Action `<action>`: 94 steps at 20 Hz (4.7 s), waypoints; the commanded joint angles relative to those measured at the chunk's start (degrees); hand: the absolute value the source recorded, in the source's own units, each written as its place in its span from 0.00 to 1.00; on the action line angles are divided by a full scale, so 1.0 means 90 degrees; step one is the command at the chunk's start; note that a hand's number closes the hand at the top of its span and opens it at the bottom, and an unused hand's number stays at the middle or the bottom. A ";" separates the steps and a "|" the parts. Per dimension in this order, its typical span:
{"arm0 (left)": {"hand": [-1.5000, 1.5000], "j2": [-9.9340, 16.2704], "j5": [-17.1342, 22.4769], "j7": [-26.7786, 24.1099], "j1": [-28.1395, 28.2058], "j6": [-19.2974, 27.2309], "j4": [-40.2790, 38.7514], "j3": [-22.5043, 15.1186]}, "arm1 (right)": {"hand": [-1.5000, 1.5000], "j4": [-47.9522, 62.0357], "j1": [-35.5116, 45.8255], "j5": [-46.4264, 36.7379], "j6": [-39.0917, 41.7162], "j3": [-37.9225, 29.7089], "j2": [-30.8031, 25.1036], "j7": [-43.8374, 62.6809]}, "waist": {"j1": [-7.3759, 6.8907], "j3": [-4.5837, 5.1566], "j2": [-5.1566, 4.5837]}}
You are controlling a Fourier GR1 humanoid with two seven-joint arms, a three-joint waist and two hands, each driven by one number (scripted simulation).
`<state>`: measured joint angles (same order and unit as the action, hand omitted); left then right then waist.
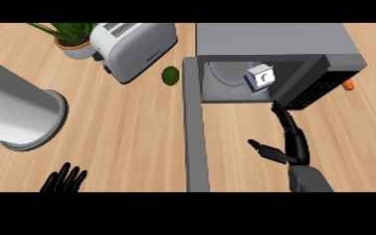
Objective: Pick up the milk, place it into the microwave and close the microwave
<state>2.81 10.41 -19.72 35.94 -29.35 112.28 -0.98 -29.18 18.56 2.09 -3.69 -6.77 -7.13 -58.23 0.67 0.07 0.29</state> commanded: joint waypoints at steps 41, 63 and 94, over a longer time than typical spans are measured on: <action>1.00 -0.0311 -0.1162 0.0519 -0.6040 0.3239 -0.5939 -0.5579 | 0.00 -0.2726 -0.2585 0.1538 0.2689 -0.0591 -0.1878 0.0316 | 0.0224 0.0003 -0.0078; 1.00 -0.0304 0.1317 0.0424 -0.8494 0.5998 -0.5903 -0.6309 | 0.00 -0.4422 -0.2344 0.2056 0.3056 0.0026 -0.2356 0.1494 | 0.1278 0.0029 -0.0257; 1.00 -0.0297 0.2916 0.0653 -1.0924 0.6840 -0.7381 -0.5632 | 0.00 -0.5321 -0.1098 0.3048 0.4132 0.0467 -0.3018 0.2537 | 0.2442 -0.0037 -0.0603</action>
<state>2.79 35.93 -13.47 -57.07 32.48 46.61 -52.48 -76.72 7.77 28.54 29.18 -3.62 -33.65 -34.64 21.31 -0.19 -4.98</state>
